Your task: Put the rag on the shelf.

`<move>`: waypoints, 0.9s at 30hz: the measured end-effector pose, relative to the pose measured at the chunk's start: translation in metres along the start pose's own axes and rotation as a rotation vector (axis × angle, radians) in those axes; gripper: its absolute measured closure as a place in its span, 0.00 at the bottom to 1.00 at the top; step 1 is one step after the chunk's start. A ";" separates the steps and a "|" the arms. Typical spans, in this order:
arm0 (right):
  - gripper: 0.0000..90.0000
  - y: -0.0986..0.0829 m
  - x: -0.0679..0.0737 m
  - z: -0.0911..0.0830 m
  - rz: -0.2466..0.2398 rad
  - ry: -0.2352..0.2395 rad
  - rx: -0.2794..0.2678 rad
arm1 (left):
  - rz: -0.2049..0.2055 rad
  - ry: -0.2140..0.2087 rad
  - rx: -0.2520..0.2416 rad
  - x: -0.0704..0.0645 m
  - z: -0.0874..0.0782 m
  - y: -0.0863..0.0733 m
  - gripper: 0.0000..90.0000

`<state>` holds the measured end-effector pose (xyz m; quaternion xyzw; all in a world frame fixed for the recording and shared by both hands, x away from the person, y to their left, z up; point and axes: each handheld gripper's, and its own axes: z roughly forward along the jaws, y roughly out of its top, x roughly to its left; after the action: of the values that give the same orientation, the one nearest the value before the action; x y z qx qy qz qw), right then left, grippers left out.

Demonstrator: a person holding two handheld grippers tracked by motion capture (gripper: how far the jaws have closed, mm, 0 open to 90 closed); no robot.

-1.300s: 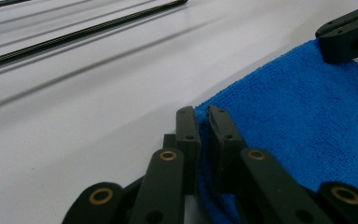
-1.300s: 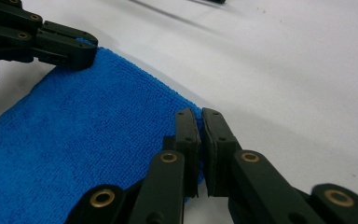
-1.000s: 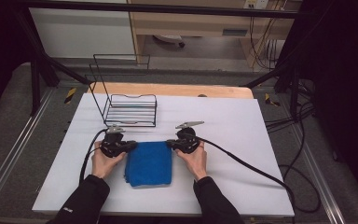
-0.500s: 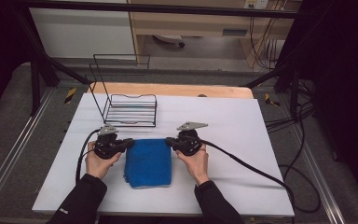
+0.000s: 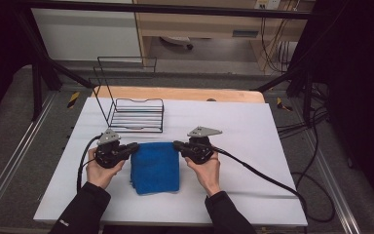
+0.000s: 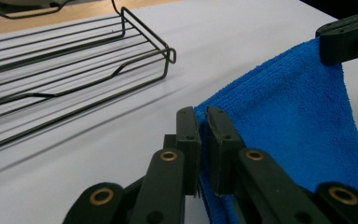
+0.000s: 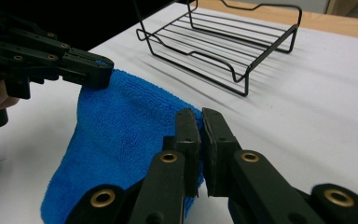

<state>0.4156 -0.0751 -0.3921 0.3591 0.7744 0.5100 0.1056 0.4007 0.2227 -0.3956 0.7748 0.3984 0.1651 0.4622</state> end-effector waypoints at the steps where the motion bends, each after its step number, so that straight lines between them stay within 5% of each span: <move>1: 0.96 0.001 0.001 -0.001 -0.006 -0.001 -0.005 | 0.006 0.006 -0.004 -0.001 -0.001 0.001 0.94; 27: 0.96 0.028 0.019 -0.036 -0.099 -0.016 -0.139 | 0.048 0.018 -0.155 -0.019 -0.033 0.022 0.94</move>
<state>0.3959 -0.0820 -0.3479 0.3163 0.7531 0.5538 0.1617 0.3783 0.2214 -0.3581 0.7446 0.3698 0.2134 0.5130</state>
